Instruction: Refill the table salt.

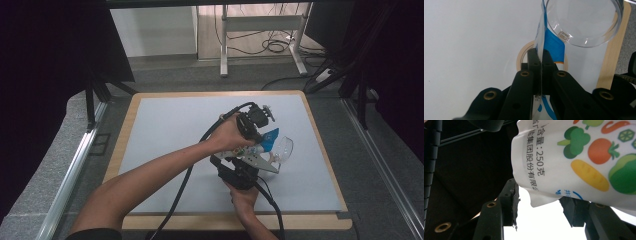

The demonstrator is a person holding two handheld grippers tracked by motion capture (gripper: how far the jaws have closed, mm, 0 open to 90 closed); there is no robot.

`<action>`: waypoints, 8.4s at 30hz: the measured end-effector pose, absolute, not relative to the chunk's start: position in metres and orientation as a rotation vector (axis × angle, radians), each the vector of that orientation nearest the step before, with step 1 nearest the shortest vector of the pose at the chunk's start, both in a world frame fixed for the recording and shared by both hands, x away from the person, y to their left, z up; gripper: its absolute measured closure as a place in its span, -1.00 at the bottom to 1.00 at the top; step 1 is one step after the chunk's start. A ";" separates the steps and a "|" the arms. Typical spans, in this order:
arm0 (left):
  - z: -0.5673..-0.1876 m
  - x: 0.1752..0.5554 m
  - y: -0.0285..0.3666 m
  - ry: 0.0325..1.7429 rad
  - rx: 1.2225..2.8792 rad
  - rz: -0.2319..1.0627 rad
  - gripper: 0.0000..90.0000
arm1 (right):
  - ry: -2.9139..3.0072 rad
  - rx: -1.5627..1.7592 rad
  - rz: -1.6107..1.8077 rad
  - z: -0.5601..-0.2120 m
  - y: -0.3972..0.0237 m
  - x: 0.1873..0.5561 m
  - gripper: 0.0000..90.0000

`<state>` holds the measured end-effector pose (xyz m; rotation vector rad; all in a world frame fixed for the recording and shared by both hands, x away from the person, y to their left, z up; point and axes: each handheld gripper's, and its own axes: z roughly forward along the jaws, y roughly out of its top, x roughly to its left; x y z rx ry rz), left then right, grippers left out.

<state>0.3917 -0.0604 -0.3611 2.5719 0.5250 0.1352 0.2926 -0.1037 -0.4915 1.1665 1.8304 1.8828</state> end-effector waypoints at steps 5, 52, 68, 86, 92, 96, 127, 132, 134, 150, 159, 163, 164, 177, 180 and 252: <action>-0.361 0.392 -0.060 0.531 2.570 0.135 1.00 | 1.833 1.166 1.880 -0.492 -0.104 0.292 0.15; -0.361 0.392 -0.059 0.530 2.577 0.124 1.00 | 1.819 1.163 1.892 -0.491 -0.102 0.291 0.17; -0.360 0.392 -0.058 0.532 2.574 0.123 1.00 | 1.822 1.157 1.886 -0.491 -0.101 0.291 0.17; -0.359 0.391 -0.060 0.524 2.579 0.121 1.00 | 1.800 1.147 1.897 -0.487 -0.102 0.290 0.18; -0.359 0.392 -0.059 0.525 2.583 0.123 1.00 | 1.800 1.149 1.897 -0.488 -0.101 0.289 0.18; -0.359 0.392 -0.059 0.527 2.584 0.118 1.00 | 1.798 1.143 1.899 -0.487 -0.101 0.289 0.19; -0.361 0.393 -0.058 0.527 2.578 0.121 1.00 | 1.799 1.144 1.893 -0.487 -0.101 0.288 0.22; -0.361 0.392 -0.058 0.527 2.579 0.124 1.00 | 1.798 1.142 1.889 -0.487 -0.101 0.288 0.22; -0.360 0.392 -0.058 0.524 2.581 0.125 1.00 | 1.799 1.141 1.888 -0.487 -0.101 0.288 0.22; -0.362 0.393 -0.059 0.522 2.585 0.116 1.00 | 1.788 1.141 1.898 -0.486 -0.102 0.288 0.23; -0.361 0.392 -0.059 0.524 2.587 0.115 1.00 | 1.788 1.135 1.895 -0.485 -0.101 0.287 0.23; -0.361 0.393 -0.059 0.524 2.589 0.114 1.00 | 1.787 1.137 1.897 -0.485 -0.101 0.287 0.23; -0.361 0.393 -0.059 0.523 2.590 0.114 1.00 | 1.787 1.137 1.897 -0.485 -0.101 0.287 0.23; -0.362 0.393 -0.060 0.528 2.593 0.110 1.00 | 1.783 1.135 1.892 -0.486 -0.100 0.288 0.24; -0.362 0.393 -0.060 0.525 2.594 0.113 1.00 | 1.782 1.136 1.893 -0.485 -0.100 0.288 0.24; -0.364 0.395 -0.060 0.527 2.592 0.105 1.00 | 1.770 1.132 1.892 -0.485 -0.100 0.288 0.26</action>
